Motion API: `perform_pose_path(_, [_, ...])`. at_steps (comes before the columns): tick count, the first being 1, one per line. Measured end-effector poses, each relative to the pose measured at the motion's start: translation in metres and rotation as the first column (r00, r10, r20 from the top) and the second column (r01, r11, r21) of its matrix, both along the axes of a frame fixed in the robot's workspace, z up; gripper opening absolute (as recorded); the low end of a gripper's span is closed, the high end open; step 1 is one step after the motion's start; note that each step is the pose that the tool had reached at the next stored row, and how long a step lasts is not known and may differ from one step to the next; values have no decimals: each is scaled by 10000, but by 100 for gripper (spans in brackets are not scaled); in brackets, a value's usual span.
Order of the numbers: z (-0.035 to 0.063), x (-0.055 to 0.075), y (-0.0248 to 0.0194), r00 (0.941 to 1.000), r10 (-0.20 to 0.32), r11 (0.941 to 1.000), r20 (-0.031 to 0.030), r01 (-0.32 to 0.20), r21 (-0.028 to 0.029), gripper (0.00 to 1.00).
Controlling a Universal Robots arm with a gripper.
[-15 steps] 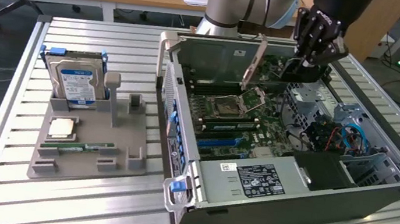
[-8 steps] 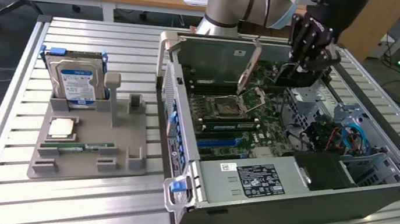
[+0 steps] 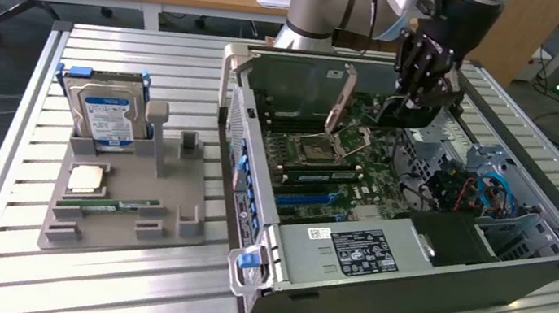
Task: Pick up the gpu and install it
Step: 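Insert the gpu into the slot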
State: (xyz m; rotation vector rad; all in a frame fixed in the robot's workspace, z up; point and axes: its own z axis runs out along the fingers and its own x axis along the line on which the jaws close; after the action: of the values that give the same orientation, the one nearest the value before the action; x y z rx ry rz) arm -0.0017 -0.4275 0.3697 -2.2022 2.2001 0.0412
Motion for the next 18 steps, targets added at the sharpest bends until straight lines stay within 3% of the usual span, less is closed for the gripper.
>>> perform_pose_path(6, [-42,-39,-5,10000,0,10000,-1,0,-3,26])
perform_pose_path(18, [-55,-76,-117,10000,0,10000,0,0,-2,26])
